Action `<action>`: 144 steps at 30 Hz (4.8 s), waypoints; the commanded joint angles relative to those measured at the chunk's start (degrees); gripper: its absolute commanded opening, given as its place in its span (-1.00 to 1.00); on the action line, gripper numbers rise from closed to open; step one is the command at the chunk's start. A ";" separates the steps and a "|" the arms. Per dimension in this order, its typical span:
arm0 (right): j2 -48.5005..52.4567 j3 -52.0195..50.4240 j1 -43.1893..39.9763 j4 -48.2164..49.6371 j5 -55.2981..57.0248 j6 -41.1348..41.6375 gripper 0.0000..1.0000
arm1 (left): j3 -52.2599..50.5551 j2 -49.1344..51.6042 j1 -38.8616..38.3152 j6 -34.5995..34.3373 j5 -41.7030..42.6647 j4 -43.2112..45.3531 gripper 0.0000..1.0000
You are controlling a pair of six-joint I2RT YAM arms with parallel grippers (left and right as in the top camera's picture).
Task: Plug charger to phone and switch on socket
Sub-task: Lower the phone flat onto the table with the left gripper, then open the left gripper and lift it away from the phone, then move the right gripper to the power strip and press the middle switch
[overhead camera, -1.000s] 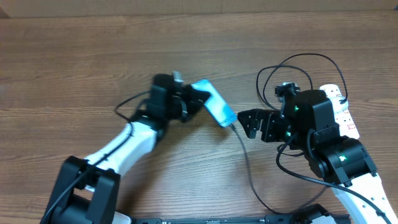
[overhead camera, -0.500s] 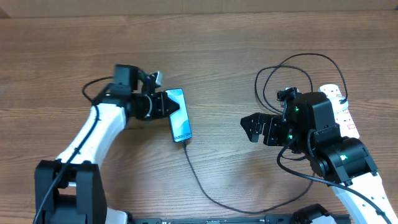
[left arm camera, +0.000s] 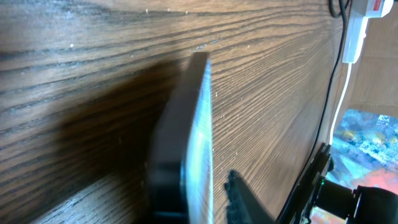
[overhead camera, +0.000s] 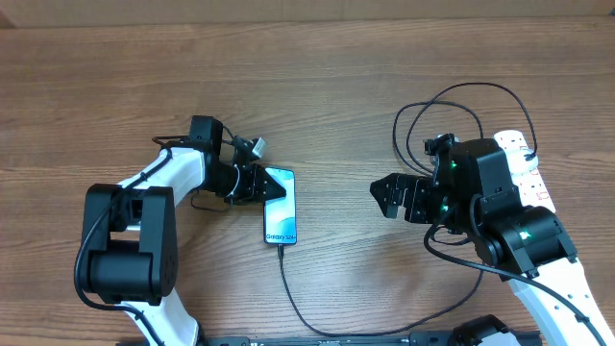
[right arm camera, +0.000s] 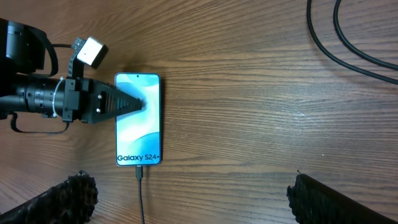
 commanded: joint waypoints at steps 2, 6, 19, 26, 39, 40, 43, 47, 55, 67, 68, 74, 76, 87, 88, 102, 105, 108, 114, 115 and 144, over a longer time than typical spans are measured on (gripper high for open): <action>-0.13 1.31 -0.20 0.94 0.39 0.04 1.00 | 1.07 0.46 -0.22 0.85 -1.20 -0.02 -0.54; -0.13 1.31 -0.20 0.92 0.42 0.04 1.00 | 1.07 0.46 -0.22 -0.28 -2.60 0.11 -0.49; -0.02 1.31 -0.20 1.36 0.42 0.04 1.00 | 1.09 0.46 -2.49 2.67 -2.49 5.01 0.02; -0.02 1.31 -0.20 1.36 0.42 0.04 1.00 | 1.09 0.46 -3.58 4.09 -3.61 5.31 0.08; -0.02 1.31 -0.20 1.11 0.42 0.04 1.00 | 1.09 0.46 -3.50 -6.71 -19.93 4.76 0.11; -0.02 1.31 -0.20 1.14 0.42 0.04 1.00 | 1.09 0.46 -3.50 -6.73 -19.93 4.79 0.11; -0.02 1.31 -0.20 1.36 0.42 0.04 1.00 | 1.09 0.46 -3.52 -8.28 -21.03 4.76 0.11; -0.02 1.31 -0.20 1.33 0.39 0.04 1.00 | 1.09 0.46 -3.52 -9.99 -22.75 5.40 0.12; -0.02 1.31 -0.20 1.55 0.42 0.04 1.00 | 1.09 0.46 -3.56 -15.26 -15.52 12.70 0.14; -0.02 1.31 -0.22 1.55 0.44 0.04 1.00 | 2.08 0.46 -1.16 -15.72 -6.91 14.12 0.15; -0.02 1.31 -0.22 1.55 0.44 0.04 1.00 | 2.84 0.44 -0.42 -15.72 -6.88 13.00 0.18; -0.02 1.31 -0.22 2.14 4.15 0.07 0.18 | 24.57 -6.86 4.39 -2.10 -15.96 -21.84 0.68; -0.02 1.31 -0.22 1.95 6.29 0.13 -0.21 | 29.38 -11.08 3.98 -1.88 -20.98 -27.65 0.67; 0.79 1.33 -20.81 -9.84 19.56 22.25 -0.92 | 33.05 -53.05 -1.03 -10.34 -40.50 -29.31 0.64; 1.25 1.36 -23.76 -9.73 19.23 22.25 -0.92 | 32.98 -54.71 -1.03 -10.34 -40.54 -30.14 0.64; 38.14 29.55 -47.47 -20.22 11.67 9.88 -0.92 | 27.19 -64.41 -1.03 -12.31 -42.93 -35.58 0.57; 44.06 35.95 -47.52 -21.70 11.65 8.68 -0.92 | 26.32 -64.37 -1.03 -12.26 -42.93 -36.06 0.77; 47.30 37.00 -47.54 -22.16 11.80 8.68 -0.92 | 26.10 -64.37 -1.03 -12.26 -42.95 -36.68 0.87; 54.60 37.00 -49.35 -22.49 16.17 7.56 -0.92 | 26.10 -64.37 -1.03 -12.24 -43.10 -37.05 1.00; 55.43 37.00 -49.86 -22.27 16.17 7.21 -0.92 | 26.08 -64.37 -1.03 -12.24 -43.10 -37.22 1.00; 59.25 37.00 -50.01 -13.90 10.14 2.71 -0.92 | 26.08 -64.37 -1.03 -12.26 -43.06 -40.13 1.00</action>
